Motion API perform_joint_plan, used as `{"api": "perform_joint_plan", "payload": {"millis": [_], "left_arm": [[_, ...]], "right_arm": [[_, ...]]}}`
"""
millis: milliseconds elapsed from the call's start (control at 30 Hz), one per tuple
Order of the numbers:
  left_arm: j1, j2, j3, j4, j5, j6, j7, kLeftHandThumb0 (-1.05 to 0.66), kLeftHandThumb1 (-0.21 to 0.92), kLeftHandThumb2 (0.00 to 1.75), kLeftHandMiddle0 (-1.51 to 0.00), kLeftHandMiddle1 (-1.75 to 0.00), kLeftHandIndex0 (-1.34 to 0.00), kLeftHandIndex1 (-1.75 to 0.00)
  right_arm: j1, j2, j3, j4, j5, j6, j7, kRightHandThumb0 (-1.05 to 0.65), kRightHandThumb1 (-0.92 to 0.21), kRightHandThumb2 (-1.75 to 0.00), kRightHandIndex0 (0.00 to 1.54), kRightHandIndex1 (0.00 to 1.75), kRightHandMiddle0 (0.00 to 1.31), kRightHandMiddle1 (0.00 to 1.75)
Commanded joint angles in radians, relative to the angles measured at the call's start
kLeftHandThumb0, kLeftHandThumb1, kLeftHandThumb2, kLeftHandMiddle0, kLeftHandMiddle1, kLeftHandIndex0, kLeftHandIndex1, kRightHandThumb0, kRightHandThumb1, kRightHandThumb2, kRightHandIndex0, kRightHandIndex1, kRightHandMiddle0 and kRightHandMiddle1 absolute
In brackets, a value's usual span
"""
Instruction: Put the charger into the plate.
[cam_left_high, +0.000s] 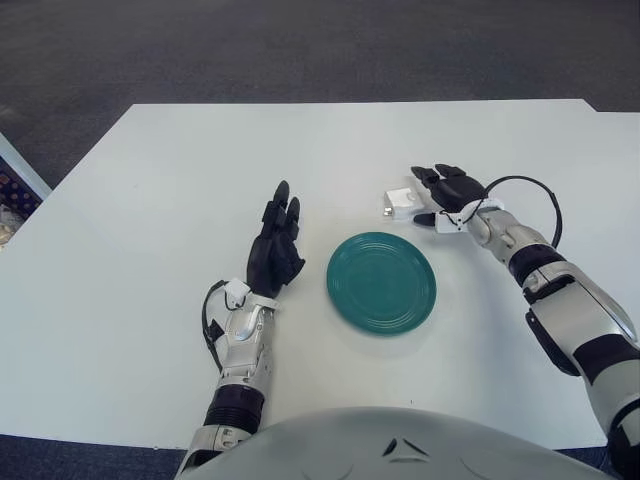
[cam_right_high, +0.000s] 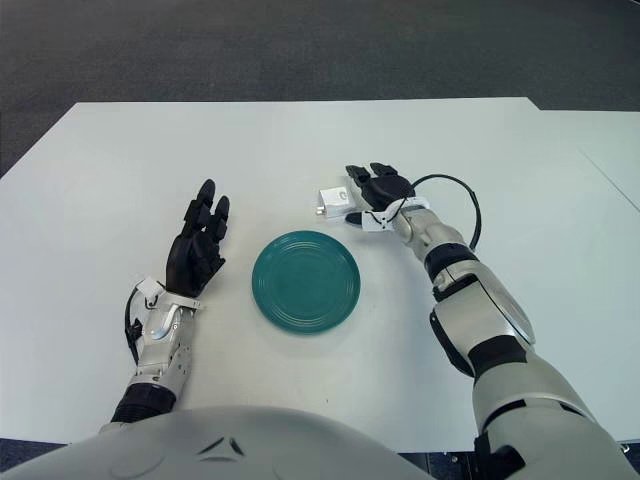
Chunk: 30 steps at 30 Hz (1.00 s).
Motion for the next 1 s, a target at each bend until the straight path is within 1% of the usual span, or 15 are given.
{"api": "perform_joint_plan", "payload": {"millis": [0,333,467,667,867,967], "left_arm": [[0.096,-0.077,-0.011,0.104,-0.019,-0.016,0.000,-0.99,0.92,0.86,0.00,0.00,-0.01,-0.05],[0.100,-0.094,-0.012,0.089,-0.057,0.025,-0.003,-1.00,0.92,0.85,0.00,0.00,-0.01,-0.06],[0.103,-0.103,-0.007,0.089,-0.078,0.027,-0.006,-1.00,0.92,0.85,0.00,0.00,-0.03,-0.08],[0.086,-0.106,-0.001,0.122,-0.092,0.003,-0.016,-1.01,0.92,0.85,-0.01,0.00,-0.04,-0.10],[0.070,-0.101,-0.010,0.139,-0.042,-0.044,0.003,-1.00,0.92,0.87,-0.01,0.00,-0.03,-0.12],[0.068,-0.098,-0.016,0.132,-0.026,-0.054,0.010,-1.01,0.92,0.87,-0.01,0.00,-0.03,-0.13]], "right_arm": [[-0.035,-0.011,0.022,0.018,-0.021,0.001,0.010,-0.93,-0.92,-0.68,0.07,0.01,0.01,0.12],[-0.044,-0.016,0.069,0.040,-0.052,-0.026,-0.004,-0.93,-0.92,-0.70,0.10,0.01,0.00,0.16],[-0.043,-0.019,0.089,0.045,-0.062,-0.038,-0.013,-0.94,-0.92,-0.72,0.12,0.01,0.00,0.16],[-0.035,-0.019,0.106,0.053,-0.072,-0.043,-0.028,-0.93,-0.92,-0.73,0.12,0.01,0.00,0.17],[-0.034,-0.011,0.126,0.052,-0.088,-0.033,-0.043,-0.91,-0.92,-0.73,0.12,0.01,0.00,0.20],[-0.055,-0.004,0.128,0.039,-0.085,-0.025,-0.029,-0.90,-0.92,-0.73,0.13,0.01,0.00,0.21]]}}
